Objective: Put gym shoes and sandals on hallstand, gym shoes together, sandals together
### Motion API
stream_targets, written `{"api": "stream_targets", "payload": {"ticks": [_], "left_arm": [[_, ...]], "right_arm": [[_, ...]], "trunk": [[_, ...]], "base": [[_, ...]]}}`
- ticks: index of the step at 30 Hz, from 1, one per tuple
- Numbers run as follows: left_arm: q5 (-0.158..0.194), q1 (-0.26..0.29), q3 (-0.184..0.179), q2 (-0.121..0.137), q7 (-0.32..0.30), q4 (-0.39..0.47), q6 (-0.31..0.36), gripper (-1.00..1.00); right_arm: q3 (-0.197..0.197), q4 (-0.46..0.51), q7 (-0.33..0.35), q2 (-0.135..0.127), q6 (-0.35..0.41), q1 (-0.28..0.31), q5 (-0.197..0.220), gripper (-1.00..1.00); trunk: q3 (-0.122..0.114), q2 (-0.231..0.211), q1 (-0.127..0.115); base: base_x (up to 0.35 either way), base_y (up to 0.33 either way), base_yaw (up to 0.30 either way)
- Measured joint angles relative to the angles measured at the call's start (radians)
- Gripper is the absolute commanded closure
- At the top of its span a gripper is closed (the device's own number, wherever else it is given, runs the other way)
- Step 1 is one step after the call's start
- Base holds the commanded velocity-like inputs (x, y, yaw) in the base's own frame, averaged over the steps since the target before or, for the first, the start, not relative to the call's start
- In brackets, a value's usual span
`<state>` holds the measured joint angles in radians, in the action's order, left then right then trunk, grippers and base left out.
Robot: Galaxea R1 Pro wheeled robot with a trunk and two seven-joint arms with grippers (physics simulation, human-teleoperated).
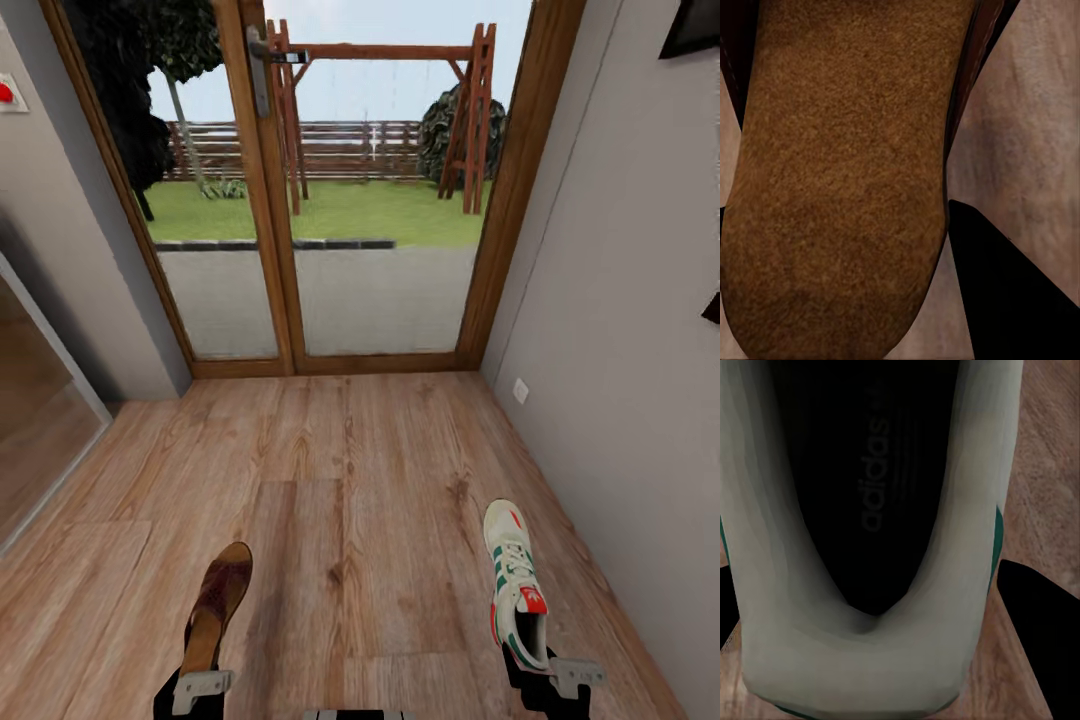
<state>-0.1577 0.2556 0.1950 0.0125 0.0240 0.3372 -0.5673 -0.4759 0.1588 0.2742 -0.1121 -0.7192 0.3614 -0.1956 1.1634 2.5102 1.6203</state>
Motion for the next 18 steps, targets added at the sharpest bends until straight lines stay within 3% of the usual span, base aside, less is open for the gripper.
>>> {"api": "stream_targets", "payload": {"ticks": [18], "left_arm": [[0.0, 0.0, -0.002, -0.003, -0.001, -0.001, 0.0, 1.0]], "right_arm": [[0.0, -0.001, 0.0, -0.002, 0.001, 0.0, 0.0, 1.0]], "trunk": [[-0.08, -0.004, -0.008]], "base": [[0.0, 0.0, 0.0]]}}
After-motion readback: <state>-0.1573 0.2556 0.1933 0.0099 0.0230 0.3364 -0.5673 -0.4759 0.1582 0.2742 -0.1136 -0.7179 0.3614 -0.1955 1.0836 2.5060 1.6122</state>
